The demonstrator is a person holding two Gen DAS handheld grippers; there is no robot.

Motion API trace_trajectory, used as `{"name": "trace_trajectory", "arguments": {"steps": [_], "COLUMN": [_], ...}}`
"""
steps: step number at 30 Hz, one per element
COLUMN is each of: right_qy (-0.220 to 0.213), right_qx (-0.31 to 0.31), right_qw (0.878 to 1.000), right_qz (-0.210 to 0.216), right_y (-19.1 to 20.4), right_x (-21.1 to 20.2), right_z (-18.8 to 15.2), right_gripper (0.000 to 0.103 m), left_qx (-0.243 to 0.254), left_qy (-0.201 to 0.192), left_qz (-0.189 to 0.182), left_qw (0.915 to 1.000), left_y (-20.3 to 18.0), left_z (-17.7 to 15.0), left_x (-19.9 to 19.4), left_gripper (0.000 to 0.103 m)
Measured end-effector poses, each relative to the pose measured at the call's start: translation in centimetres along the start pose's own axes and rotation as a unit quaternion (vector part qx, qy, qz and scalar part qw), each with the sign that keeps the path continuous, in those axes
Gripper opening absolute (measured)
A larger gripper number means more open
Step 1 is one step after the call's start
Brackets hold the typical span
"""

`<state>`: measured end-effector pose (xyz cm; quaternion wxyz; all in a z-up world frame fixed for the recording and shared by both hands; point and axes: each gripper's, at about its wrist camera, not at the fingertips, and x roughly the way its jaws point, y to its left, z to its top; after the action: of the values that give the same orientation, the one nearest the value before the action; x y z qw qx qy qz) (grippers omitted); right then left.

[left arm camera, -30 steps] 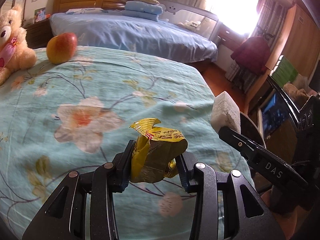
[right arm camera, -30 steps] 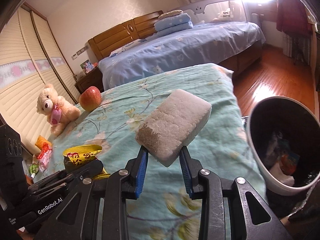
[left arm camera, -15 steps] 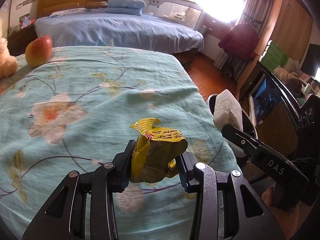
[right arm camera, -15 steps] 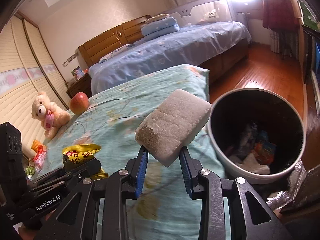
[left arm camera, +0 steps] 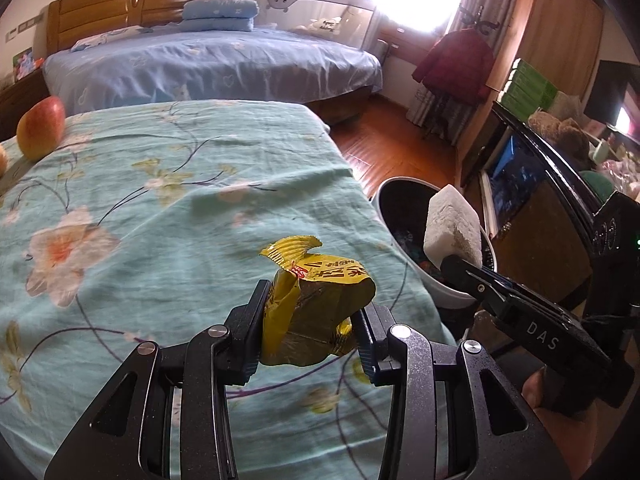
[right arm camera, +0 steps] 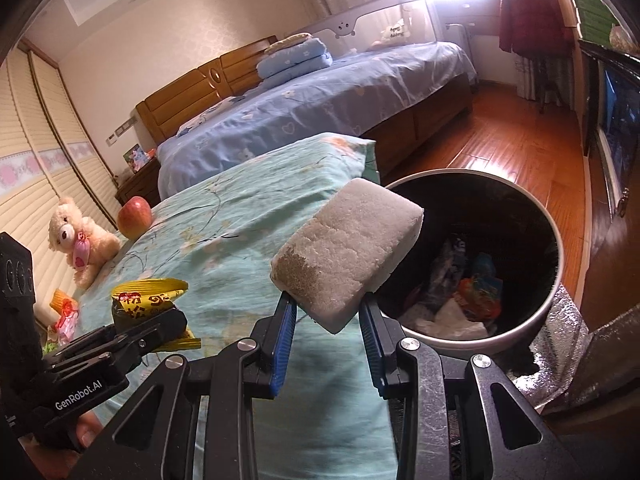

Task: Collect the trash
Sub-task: 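Carry the yellow wrapper and white foam block over the bin with both grippers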

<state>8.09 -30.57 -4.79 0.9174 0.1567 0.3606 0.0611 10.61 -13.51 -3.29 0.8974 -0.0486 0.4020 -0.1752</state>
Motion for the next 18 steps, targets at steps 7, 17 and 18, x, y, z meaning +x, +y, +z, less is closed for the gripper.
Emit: {"name": "trace_trajectory", "arguments": {"steps": [7,17,18], "right_qy": [-0.005,-0.009,-0.009], "right_qx": [0.010,0.024,0.025], "right_qw": [1.000,0.999,0.999], "right_qz": [-0.014,-0.026,-0.027], "right_y": [-1.6,-3.6,-3.7], "right_x": [-0.7,-1.5,-1.5], "right_z": [0.2,0.3,0.3], "right_gripper": [0.033,0.033,0.033], "left_qx": [0.010,0.026,0.028], "left_qy": [0.003,0.002,0.002], "left_qz": [-0.008,-0.018,-0.019], "left_qw": [0.9999,0.9995,0.9994], "left_y": [-1.4,-3.4,-3.6], "left_z": [0.3,0.9,0.9], "left_x": [0.6,1.1,1.2], "left_gripper": [0.038,0.038,0.038]}}
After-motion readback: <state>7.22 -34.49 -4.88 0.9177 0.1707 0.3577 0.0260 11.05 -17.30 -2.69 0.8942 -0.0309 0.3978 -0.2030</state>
